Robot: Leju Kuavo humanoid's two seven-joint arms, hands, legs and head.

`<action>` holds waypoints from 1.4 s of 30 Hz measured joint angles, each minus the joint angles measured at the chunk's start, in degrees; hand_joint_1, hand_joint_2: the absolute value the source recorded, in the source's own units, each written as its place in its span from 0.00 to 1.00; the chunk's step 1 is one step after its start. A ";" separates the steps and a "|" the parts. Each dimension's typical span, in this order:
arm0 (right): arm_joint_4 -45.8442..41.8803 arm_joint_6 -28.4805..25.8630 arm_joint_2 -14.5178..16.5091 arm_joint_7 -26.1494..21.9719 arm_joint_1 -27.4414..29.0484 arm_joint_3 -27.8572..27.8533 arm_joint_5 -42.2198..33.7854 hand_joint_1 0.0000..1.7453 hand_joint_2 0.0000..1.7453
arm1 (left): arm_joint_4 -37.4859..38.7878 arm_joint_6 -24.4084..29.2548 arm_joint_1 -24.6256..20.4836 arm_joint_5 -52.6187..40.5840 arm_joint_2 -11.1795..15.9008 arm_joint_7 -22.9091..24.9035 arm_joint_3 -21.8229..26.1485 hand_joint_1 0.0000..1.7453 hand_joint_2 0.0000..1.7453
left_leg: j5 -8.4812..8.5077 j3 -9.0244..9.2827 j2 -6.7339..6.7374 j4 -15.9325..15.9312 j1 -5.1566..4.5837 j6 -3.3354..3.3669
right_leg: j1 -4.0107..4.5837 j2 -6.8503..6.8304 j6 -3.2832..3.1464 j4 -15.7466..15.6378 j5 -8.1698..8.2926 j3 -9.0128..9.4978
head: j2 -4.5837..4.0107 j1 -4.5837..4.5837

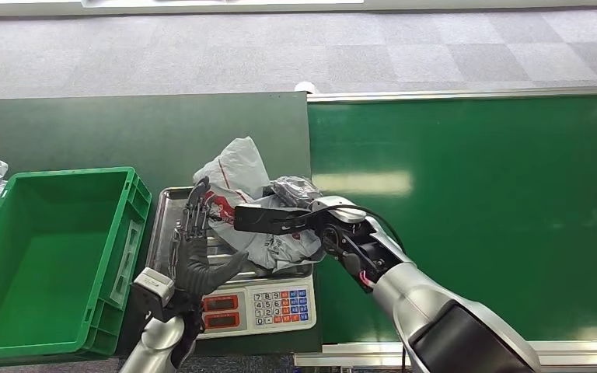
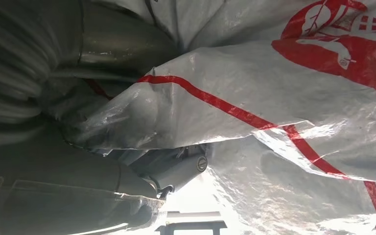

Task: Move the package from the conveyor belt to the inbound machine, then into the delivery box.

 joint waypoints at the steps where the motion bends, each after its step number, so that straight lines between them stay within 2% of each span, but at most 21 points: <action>1: 0.12 0.75 0.07 0.00 0.10 -0.05 -0.14 1.00 1.00 | 0.18 -0.08 -0.13 -0.02 -0.04 0.00 -0.02 0.00 1.00 | 0.00 0.00 0.00 0.00 0.00 0.00 | 0.00 0.00 0.00 0.00 0.00 0.00 | 0.00 -0.01; 4: 0.42 3.61 0.28 -0.60 0.37 -0.54 -1.01 1.00 1.00 | 0.80 -0.45 -0.81 -0.05 -0.13 0.00 -0.02 0.00 1.00 | 0.00 0.02 0.01 0.00 0.00 0.00 | 0.00 0.00 0.00 0.00 0.00 0.01 | 0.00 -0.01; 7: 0.61 6.98 0.50 -3.18 0.82 -1.87 -3.73 1.00 1.00 | 1.70 -0.85 -1.85 -0.07 -0.28 0.00 -0.02 0.00 1.00 | 0.00 0.03 0.02 0.00 0.00 0.00 | 0.00 0.00 0.00 0.00 0.00 0.02 | 0.00 0.01; 8: 0.64 7.76 0.57 -4.23 1.10 -2.51 -4.86 0.96 1.00 | 1.99 -0.92 -2.15 -0.07 -0.37 0.00 -0.01 0.00 1.00 | 0.00 0.03 0.02 0.00 0.00 0.00 | 0.00 0.00 0.00 0.00 0.00 0.02 | 0.00 0.01; 11: 0.66 8.54 0.78 -6.22 2.00 -4.36 -7.06 0.21 1.00 | 2.64 -0.97 -2.72 -0.07 -0.55 0.00 0.00 0.00 1.00 | 0.00 0.03 0.02 0.00 0.00 0.00 | 0.00 0.01 0.00 0.00 0.00 0.02 | 0.00 0.01; 12: 0.66 8.54 0.85 -6.43 2.21 -4.87 -7.44 0.00 1.00 | 2.80 -0.97 -2.79 -0.08 -0.56 0.00 0.00 0.00 1.00 | 0.00 0.03 0.02 0.00 0.00 0.00 | 0.00 0.01 0.00 0.00 0.00 0.02 | 0.00 0.01; 27: 0.97 9.81 0.78 -6.18 4.10 -12.04 -13.10 0.00 1.00 | 3.86 -0.74 -3.00 -0.06 -0.57 0.00 -0.22 0.00 1.00 | 0.00 0.03 0.05 0.00 0.00 0.00 | 0.00 0.02 0.00 0.00 0.00 0.01 | 0.00 0.00; 42: 0.97 9.92 0.70 -6.19 4.53 -13.62 -13.15 0.00 1.00 | 3.87 -0.72 -3.00 -0.06 -0.57 0.00 -0.55 0.00 1.00 | 0.00 0.03 0.05 0.00 0.00 0.00 | 0.00 0.02 0.00 0.00 0.00 0.02 | 0.00 0.01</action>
